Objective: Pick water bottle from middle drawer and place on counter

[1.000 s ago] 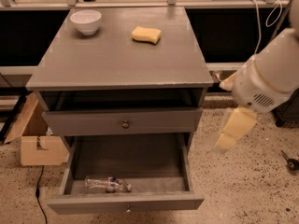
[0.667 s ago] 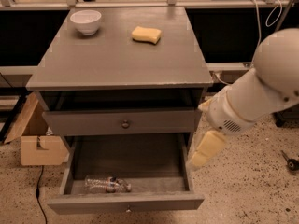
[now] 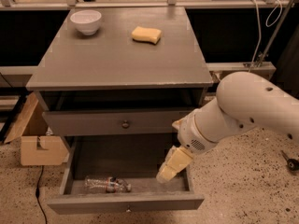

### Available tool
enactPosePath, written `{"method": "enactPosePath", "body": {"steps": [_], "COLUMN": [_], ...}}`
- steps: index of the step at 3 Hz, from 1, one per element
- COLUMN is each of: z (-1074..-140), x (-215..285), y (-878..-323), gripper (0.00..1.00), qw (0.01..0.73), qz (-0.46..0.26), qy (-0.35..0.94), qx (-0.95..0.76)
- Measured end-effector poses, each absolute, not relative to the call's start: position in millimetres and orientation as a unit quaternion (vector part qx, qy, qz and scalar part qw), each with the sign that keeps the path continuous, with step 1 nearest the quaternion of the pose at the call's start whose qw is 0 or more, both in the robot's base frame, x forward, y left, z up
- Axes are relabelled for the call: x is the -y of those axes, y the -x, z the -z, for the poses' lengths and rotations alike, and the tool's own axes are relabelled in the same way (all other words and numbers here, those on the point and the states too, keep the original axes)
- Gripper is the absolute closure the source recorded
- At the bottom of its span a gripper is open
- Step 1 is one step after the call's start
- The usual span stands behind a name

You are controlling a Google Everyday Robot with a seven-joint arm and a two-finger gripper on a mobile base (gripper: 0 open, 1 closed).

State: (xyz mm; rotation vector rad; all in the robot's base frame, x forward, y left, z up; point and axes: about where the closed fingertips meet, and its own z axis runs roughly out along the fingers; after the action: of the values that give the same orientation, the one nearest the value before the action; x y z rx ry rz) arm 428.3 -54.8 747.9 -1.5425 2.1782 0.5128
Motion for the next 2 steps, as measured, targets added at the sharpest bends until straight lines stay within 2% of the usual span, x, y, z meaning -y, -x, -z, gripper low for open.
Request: {"method": "enactPosePath", "body": {"steps": [2], "z": [-634], "x": [-9], "y": [-430], "gripper": [0.0], "qw": [0.199], "qz": [-0.22], "qy": [0.554], "qx": [-0.778]}}
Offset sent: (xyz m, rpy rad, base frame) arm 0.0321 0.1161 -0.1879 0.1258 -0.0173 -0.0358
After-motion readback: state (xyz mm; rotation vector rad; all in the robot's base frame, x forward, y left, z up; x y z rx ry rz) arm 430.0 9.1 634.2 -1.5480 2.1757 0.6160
